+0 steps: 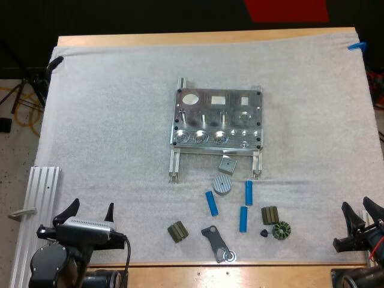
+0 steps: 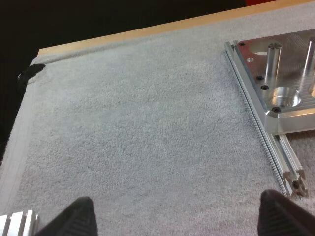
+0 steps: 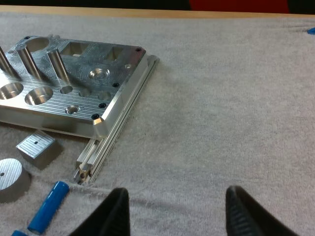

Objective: Load cells from right to left

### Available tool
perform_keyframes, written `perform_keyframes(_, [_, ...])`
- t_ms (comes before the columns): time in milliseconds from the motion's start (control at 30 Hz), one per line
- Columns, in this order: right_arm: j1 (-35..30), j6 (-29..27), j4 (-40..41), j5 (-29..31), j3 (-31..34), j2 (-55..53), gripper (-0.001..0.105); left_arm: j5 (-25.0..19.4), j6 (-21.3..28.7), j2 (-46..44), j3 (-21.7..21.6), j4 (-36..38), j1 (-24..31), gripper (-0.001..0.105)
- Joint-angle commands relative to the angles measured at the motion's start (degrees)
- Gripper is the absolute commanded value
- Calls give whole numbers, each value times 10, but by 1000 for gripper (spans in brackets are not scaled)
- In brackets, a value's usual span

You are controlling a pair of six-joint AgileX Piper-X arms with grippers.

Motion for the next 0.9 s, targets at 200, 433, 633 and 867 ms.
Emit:
perform_keyframes(200, [-1, -4, -7, 3, -1, -25, 44, 14, -2, -66, -16, -8, 1, 66])
perform_keyframes(433, [-1, -3, 0, -10, -17, -2, 44, 55, -2, -12, -56, -5, 1, 66])
perform_keyframes(633, [-1, -3, 0, -35, -58, 59, 44, 113, -2, 52, -84, -6, 1, 60])
perform_keyframes(867, [-1, -3, 0, -84, -106, 140, 44, 138, 8, 90, -91, -7, -19, 60])
